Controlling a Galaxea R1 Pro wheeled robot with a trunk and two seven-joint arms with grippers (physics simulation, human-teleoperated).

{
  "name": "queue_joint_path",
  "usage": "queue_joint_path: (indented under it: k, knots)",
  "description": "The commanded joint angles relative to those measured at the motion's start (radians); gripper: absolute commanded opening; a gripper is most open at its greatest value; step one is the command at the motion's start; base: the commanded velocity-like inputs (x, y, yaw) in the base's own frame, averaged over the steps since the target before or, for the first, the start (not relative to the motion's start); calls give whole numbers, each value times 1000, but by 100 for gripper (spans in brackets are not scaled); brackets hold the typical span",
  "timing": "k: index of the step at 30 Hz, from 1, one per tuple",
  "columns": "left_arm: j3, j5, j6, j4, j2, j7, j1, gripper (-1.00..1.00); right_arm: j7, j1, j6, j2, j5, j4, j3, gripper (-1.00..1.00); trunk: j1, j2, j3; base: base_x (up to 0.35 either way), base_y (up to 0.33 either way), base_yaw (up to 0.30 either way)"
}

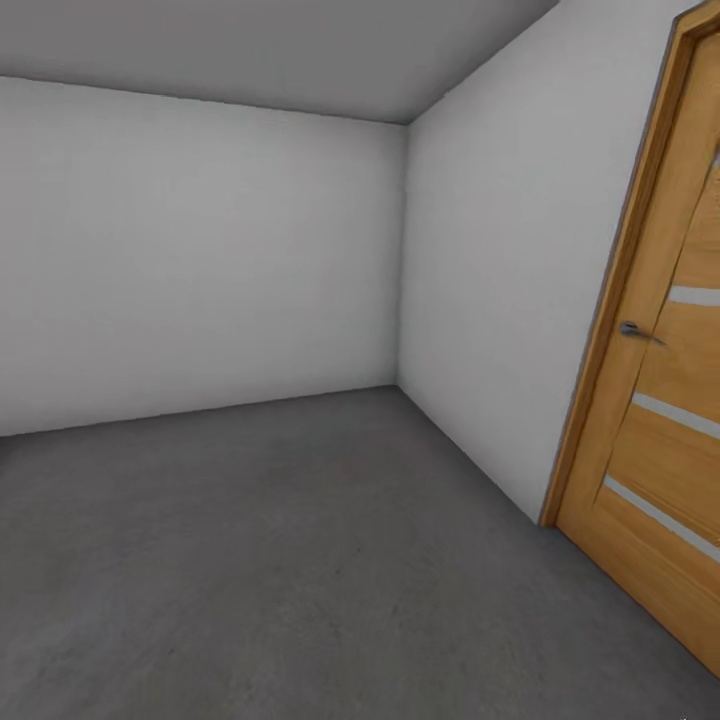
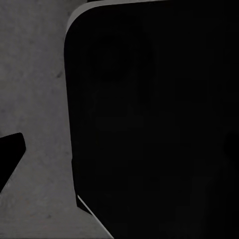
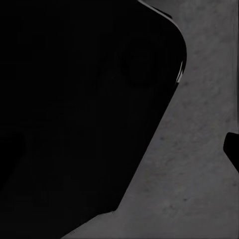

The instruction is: Move the two storage containers from the living room to the garage. In the garage, place one container on the floor and stack the other container on top of it (either order is fine).

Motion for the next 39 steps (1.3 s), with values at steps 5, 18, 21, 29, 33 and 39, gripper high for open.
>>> queue_joint_path:
  k: [5,18,21,29,33,39]
  knots:
    - [0,0,0,0,0,0,0,100,1,0,-2,0,-1,-1,4,100,1,0,-1,323,0,-285]
    - [0,0,0,0,0,1,0,100,1,0,-7,-1,-1,-2,4,100,1,0,-1,323,0,-286]
    - [0,0,0,0,0,1,0,100,1,0,-7,-1,-1,-2,5,100,1,0,-1,323,0,-286]
    - [0,0,0,0,0,1,0,100,1,0,-8,-2,-1,-2,5,100,1,0,-1,323,0,-286]
    - [0,0,0,0,-1,1,0,100,0,0,-8,-3,-1,-2,5,100,1,0,-1,323,0,-286]
    - [0,0,0,0,-2,1,0,100,0,0,-8,-3,1,-2,5,100,1,0,-1,323,0,-286]
